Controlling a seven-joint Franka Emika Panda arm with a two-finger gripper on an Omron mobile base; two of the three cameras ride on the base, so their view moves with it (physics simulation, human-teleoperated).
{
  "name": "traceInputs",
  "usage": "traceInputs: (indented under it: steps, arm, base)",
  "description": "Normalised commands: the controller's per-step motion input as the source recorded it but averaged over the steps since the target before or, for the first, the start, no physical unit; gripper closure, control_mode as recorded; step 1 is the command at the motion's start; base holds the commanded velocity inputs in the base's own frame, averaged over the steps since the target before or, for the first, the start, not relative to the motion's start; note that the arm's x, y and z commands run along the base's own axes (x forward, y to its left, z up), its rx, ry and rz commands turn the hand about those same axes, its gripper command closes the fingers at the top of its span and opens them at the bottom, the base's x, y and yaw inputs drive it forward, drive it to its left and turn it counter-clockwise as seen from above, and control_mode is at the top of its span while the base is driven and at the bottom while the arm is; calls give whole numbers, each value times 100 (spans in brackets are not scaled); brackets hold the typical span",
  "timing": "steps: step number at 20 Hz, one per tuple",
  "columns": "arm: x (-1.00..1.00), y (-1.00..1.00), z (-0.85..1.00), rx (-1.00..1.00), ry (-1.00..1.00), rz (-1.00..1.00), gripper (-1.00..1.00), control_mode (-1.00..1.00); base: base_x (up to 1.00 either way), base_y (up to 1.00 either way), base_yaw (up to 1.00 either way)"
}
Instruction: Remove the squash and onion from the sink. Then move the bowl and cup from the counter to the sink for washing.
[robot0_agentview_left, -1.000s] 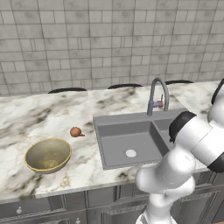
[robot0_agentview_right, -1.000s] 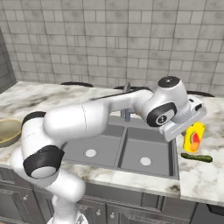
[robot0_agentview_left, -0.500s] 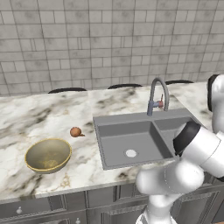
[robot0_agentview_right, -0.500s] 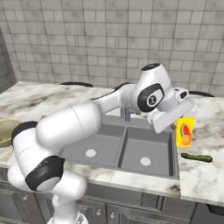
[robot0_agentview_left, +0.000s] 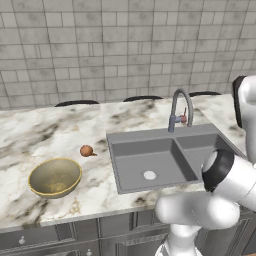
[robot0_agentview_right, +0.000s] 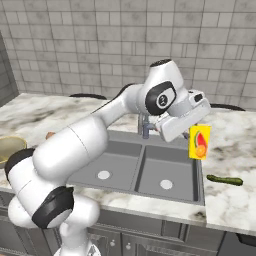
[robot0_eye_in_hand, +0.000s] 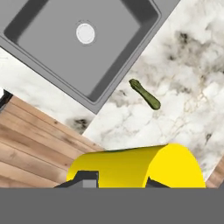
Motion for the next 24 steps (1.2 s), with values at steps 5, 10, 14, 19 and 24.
traceInputs:
  steps: [5, 10, 14, 19, 24]
  arm:
    - [-4, 40, 9, 2, 0, 0, 100, -100]
    - [-2, 47, 0, 1, -5, 0, 100, -100]
    - [0, 41, 0, 5, -7, 0, 100, -100]
    - [-4, 38, 0, 7, -11, 0, 100, -100]
    - [-5, 45, 0, 3, -17, 1, 100, -100]
  base:
    - [0, 0, 0]
    - [0, 0, 0]
    - [0, 0, 0]
    - [0, 0, 0]
    - [0, 0, 0]
